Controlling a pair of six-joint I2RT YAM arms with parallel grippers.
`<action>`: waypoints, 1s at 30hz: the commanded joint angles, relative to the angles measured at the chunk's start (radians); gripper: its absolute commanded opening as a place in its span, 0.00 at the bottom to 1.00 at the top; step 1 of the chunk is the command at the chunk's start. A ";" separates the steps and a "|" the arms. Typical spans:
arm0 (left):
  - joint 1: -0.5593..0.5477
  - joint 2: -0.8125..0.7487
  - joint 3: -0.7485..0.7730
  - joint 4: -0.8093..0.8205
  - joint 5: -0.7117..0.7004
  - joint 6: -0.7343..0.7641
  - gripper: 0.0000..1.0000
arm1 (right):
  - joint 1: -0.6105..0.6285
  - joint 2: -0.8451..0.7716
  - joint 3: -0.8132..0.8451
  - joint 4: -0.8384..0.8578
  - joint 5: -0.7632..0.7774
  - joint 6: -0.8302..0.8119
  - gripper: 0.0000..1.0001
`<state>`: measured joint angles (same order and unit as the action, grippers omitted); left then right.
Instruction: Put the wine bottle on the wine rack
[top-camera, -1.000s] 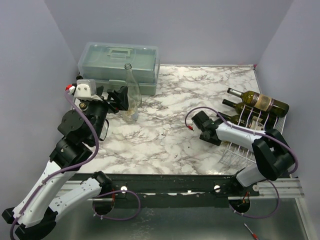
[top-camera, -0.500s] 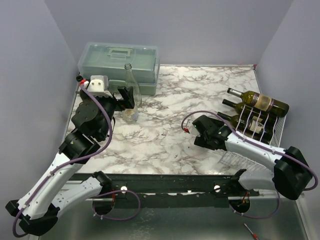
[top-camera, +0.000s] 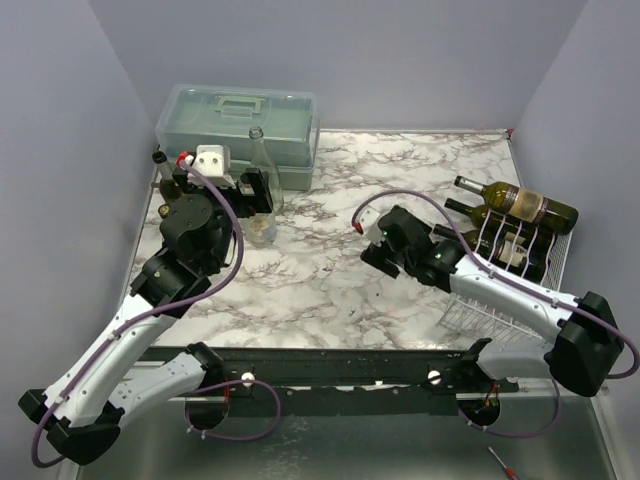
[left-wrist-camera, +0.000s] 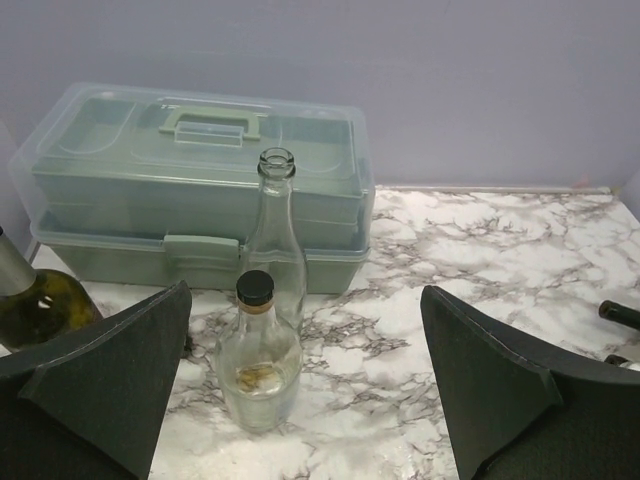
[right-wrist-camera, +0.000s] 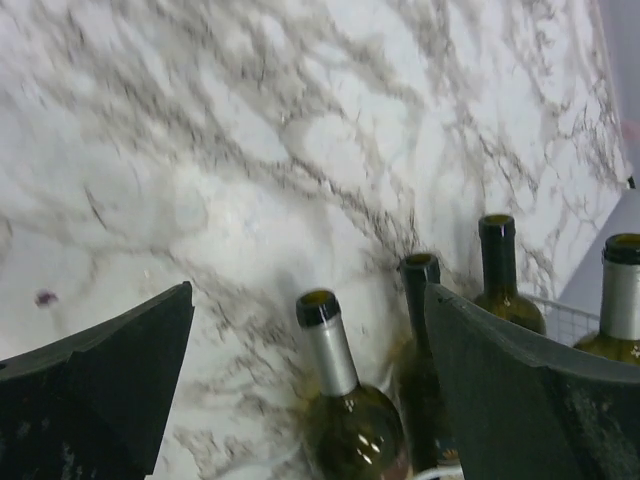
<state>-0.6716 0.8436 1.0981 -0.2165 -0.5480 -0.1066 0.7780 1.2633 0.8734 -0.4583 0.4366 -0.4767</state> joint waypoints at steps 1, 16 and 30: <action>0.016 0.023 -0.015 0.026 -0.045 0.027 0.99 | 0.007 0.023 0.055 0.250 -0.089 0.212 1.00; 0.094 0.164 0.069 -0.040 -0.177 0.037 0.99 | 0.006 0.164 0.235 0.250 -0.180 0.656 1.00; 0.507 0.521 0.530 -0.469 -0.231 -0.200 0.99 | 0.007 -0.055 0.153 0.201 -0.315 0.615 1.00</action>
<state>-0.2840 1.2778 1.5253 -0.5022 -0.7761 -0.2031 0.7795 1.2865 1.0565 -0.2371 0.1970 0.1490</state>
